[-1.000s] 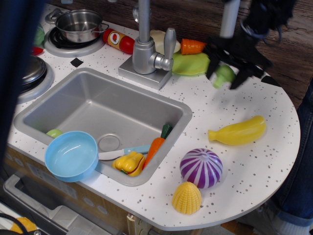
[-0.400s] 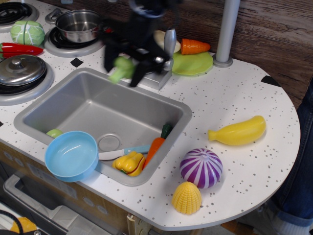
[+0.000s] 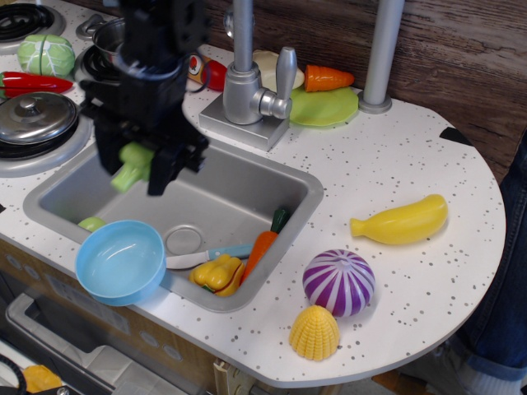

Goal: Put broccoli in bowl

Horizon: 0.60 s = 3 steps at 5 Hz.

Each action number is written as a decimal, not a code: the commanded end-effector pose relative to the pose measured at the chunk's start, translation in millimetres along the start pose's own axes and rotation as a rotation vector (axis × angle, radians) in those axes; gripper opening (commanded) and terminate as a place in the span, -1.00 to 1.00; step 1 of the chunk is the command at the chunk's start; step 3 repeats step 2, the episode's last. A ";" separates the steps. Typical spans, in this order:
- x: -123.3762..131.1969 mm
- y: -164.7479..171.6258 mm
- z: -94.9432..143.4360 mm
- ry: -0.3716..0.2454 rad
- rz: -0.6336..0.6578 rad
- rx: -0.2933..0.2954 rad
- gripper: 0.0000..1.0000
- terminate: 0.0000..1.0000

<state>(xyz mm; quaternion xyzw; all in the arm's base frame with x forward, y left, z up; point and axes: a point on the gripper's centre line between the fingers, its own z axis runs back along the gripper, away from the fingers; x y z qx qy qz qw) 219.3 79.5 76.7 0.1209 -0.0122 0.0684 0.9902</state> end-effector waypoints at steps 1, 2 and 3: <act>-13.9 12.1 -13.5 -0.090 0.015 -0.023 -1.00 -1.00; -22.1 6.0 -29.6 -0.107 0.032 -0.063 -1.00 1.00; -22.1 6.0 -29.6 -0.107 0.032 -0.063 -1.00 1.00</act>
